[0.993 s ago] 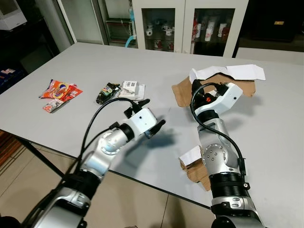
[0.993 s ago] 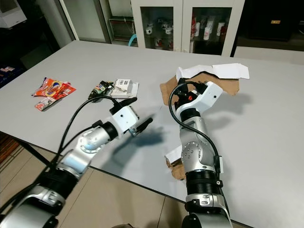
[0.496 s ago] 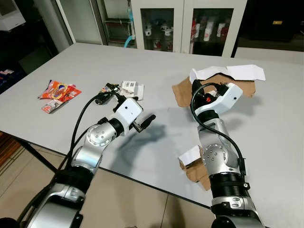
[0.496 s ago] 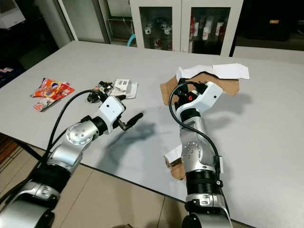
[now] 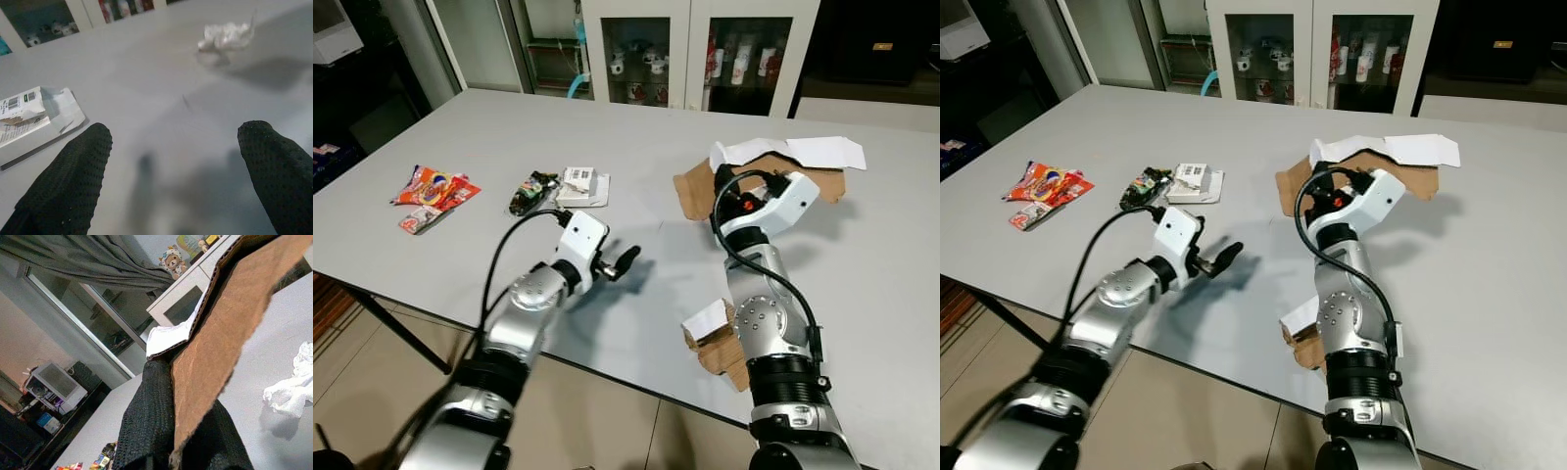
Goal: Picking trash to rubbish bin
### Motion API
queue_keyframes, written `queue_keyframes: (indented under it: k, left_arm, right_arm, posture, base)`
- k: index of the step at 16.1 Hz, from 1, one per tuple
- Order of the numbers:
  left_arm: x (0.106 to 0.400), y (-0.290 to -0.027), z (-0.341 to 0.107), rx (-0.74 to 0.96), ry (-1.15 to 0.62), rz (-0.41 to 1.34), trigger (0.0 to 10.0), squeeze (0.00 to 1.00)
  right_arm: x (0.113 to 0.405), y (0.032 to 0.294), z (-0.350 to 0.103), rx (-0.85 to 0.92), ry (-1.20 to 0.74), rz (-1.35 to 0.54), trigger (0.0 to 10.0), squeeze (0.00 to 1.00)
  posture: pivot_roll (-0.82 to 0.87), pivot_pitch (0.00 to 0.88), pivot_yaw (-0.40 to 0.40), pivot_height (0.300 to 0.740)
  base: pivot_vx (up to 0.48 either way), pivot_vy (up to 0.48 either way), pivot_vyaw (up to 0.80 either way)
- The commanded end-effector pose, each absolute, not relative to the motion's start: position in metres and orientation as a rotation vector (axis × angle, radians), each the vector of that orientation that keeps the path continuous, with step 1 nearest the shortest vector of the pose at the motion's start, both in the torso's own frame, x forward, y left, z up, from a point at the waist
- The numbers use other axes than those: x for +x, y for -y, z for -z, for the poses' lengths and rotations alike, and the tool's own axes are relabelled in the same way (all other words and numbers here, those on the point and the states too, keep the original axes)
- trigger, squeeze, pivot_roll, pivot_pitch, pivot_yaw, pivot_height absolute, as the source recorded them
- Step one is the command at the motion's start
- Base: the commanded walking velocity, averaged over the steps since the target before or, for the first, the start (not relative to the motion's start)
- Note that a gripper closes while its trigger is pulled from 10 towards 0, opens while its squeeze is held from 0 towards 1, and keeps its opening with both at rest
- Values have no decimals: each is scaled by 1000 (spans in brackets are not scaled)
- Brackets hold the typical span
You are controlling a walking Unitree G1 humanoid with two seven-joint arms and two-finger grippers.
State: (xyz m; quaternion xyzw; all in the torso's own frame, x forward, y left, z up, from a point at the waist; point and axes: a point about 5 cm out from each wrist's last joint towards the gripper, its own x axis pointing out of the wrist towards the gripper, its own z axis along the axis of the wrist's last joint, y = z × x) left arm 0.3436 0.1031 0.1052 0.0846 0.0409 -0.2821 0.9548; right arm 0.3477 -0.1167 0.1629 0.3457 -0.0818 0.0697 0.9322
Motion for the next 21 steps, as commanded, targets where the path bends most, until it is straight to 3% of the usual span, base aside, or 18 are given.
queue_keyframes:
  k: [1, 9, 18, 21]
  left_arm:
    - [345, -109, -106, 153, -76, 531, 10000, 0]
    - [347, -91, -113, 139, -17, 445, 10000, 0]
    - [347, -90, -112, 172, -22, 422, 10000, 0]
    - [348, -90, -114, 168, -17, 419, 10000, 0]
  right_arm:
    - [350, 112, -167, 716, 171, -153, 10000, 0]
    - [352, 111, -166, 704, 156, -154, 10000, 0]
    - [352, 108, -165, 693, 148, -166, 10000, 0]
    - [353, 109, -165, 692, 150, -167, 10000, 0]
  posture:
    - [27, 0, 104, 740]
    - [25, 0, 99, 740]
    - [25, 0, 99, 740]
    - [26, 0, 97, 740]
  base:
    - [0, 0, 0]
    - [0, 0, 0]
    - [0, -375, 0]
    - [0, 0, 0]
